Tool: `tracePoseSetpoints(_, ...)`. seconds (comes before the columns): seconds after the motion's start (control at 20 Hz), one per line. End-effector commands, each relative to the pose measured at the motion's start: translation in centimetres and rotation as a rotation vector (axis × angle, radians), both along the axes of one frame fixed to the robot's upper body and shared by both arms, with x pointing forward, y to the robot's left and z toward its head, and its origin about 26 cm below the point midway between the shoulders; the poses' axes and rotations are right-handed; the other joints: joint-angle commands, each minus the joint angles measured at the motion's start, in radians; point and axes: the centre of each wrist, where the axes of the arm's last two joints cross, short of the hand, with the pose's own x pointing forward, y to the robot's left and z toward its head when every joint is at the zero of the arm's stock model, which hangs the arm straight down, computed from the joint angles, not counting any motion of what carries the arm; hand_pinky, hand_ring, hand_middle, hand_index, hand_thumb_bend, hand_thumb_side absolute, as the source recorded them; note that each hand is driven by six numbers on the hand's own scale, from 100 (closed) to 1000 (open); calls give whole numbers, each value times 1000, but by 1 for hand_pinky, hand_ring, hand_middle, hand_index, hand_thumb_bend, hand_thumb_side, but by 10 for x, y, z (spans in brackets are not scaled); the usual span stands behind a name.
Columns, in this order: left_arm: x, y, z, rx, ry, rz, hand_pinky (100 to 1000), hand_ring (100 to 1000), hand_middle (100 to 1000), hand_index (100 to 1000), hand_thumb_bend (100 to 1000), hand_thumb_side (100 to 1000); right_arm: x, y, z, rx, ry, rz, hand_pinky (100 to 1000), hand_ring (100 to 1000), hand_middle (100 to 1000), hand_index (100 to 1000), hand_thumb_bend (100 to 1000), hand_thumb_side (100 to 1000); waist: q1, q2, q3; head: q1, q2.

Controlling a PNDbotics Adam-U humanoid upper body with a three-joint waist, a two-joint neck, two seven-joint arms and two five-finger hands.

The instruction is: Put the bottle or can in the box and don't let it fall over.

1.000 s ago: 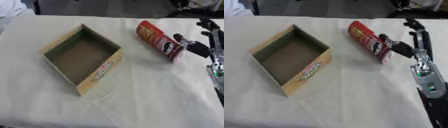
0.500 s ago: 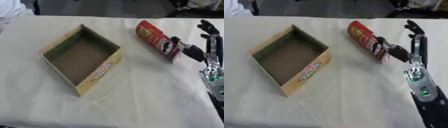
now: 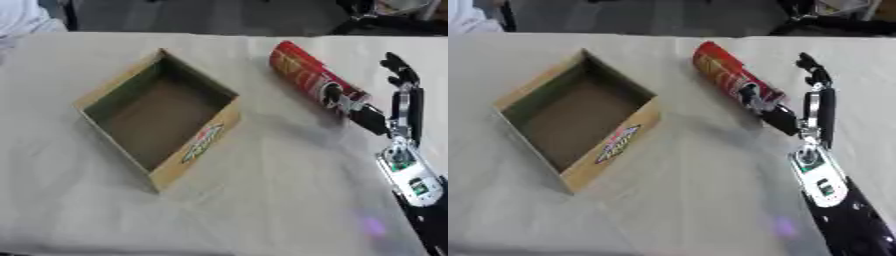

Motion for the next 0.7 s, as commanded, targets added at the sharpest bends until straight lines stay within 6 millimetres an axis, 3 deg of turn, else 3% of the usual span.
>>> tracePoseSetpoints(0.05,-1,1,7,16,-20,-2,631,973,727,679,494,583,6,0,8,-38,-14,22,839,887,761,857,828,477,3,-11,3,-6,-13)
tracePoseSetpoints(0.7,-1,1,7,10,-17,-2,629,974,727,677,486,587,16,-7,21,-106,-33,49,839,883,760,853,801,453,18,10,0,-14,-28)
